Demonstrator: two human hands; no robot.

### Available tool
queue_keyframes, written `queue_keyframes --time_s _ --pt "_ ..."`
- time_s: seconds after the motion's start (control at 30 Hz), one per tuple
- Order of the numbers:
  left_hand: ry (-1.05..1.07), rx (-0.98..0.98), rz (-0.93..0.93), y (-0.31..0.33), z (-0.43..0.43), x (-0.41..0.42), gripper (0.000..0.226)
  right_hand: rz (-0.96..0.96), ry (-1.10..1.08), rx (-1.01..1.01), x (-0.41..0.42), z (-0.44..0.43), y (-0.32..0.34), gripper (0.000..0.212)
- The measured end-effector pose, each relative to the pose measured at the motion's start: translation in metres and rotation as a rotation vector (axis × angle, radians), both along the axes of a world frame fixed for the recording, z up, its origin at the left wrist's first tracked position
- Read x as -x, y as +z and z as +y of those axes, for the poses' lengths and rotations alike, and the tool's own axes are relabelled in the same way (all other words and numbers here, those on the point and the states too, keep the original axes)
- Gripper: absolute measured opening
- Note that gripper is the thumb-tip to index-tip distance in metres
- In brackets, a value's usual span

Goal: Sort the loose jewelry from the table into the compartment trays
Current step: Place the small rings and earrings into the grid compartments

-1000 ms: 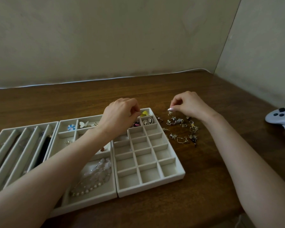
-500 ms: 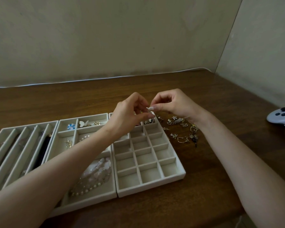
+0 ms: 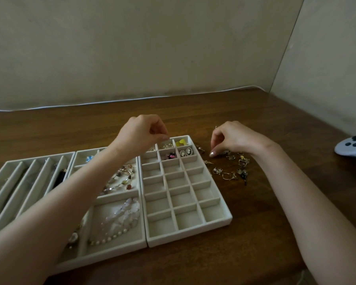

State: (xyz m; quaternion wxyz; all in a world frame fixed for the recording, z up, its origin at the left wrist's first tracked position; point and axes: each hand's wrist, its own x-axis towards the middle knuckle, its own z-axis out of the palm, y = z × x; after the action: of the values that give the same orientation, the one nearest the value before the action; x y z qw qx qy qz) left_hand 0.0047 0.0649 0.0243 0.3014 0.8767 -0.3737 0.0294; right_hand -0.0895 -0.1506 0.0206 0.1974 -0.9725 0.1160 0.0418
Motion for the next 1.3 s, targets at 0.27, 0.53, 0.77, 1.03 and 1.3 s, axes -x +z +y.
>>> queue_keyframes --time_s 0.27,0.53,0.77,1.03,1.3 --pt "-0.048 -0.284 0.169 0.005 0.017 -0.02 0.007 -0.017 0.016 -0.011 -0.002 0.003 -0.002 0.008" --pt "-0.135 -0.407 0.254 0.009 0.022 -0.022 0.009 -0.225 0.001 -0.139 0.0 0.006 0.0 0.005" --pt "-0.077 -0.488 0.2 0.011 0.024 -0.024 0.013 -0.374 0.073 -0.352 -0.006 0.027 -0.004 0.005" --pt "-0.036 -0.536 0.17 0.015 0.023 -0.021 0.016 -0.409 0.203 -0.436 -0.018 0.074 -0.014 0.005" --pt "0.16 -0.156 0.024 0.01 0.018 -0.026 0.016 -0.438 0.203 -0.444 -0.024 0.086 -0.017 0.019"
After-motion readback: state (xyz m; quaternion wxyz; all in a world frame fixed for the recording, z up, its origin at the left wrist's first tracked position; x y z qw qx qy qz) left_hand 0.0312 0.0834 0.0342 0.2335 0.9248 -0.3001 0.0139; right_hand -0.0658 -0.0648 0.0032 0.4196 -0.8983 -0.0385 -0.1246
